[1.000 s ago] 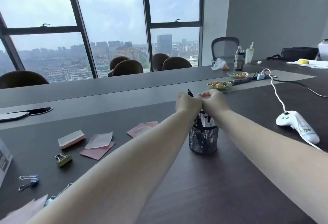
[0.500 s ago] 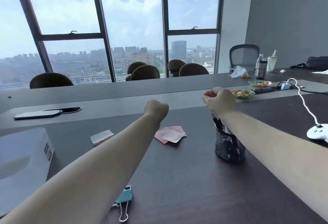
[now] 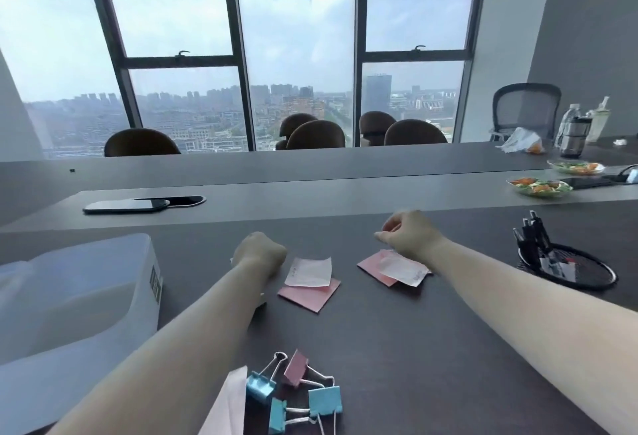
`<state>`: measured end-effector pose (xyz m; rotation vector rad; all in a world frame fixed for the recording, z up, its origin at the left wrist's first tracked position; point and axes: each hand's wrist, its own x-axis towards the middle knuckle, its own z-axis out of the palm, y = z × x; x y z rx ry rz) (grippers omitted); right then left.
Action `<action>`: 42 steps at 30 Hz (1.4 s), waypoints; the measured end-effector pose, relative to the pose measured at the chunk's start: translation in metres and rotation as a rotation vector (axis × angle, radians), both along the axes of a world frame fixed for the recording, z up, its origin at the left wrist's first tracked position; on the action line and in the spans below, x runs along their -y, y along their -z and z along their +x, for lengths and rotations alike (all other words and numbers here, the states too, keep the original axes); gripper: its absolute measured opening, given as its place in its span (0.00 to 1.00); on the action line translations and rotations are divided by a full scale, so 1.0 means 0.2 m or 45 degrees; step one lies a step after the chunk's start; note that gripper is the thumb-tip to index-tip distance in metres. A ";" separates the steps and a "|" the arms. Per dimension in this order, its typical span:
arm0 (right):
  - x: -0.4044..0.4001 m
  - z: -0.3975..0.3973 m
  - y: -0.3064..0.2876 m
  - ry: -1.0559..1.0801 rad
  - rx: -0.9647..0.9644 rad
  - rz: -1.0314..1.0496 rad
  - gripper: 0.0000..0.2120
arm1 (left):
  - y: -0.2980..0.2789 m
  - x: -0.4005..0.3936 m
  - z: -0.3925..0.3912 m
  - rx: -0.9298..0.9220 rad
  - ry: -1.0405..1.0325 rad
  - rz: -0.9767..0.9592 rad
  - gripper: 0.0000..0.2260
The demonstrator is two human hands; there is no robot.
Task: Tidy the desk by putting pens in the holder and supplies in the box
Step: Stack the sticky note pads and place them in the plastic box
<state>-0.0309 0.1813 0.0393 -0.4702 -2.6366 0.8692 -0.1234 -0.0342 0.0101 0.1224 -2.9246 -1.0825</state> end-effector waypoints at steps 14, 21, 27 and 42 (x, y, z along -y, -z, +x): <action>-0.04 -0.12 0.14 0.148 0.640 0.192 0.34 | 0.15 0.09 -0.19 0.049 -0.217 -0.164 0.28; -0.06 -0.14 0.13 0.203 0.761 0.195 0.42 | 0.15 0.09 -0.23 0.144 -0.235 -0.161 0.37; -0.01 -0.16 0.09 0.087 0.911 -0.021 0.42 | 0.12 0.10 -0.27 0.287 -0.216 -0.148 0.42; 0.01 -0.15 0.17 -0.049 0.454 -0.421 0.24 | 0.16 0.03 -0.23 0.151 -0.305 -0.134 0.40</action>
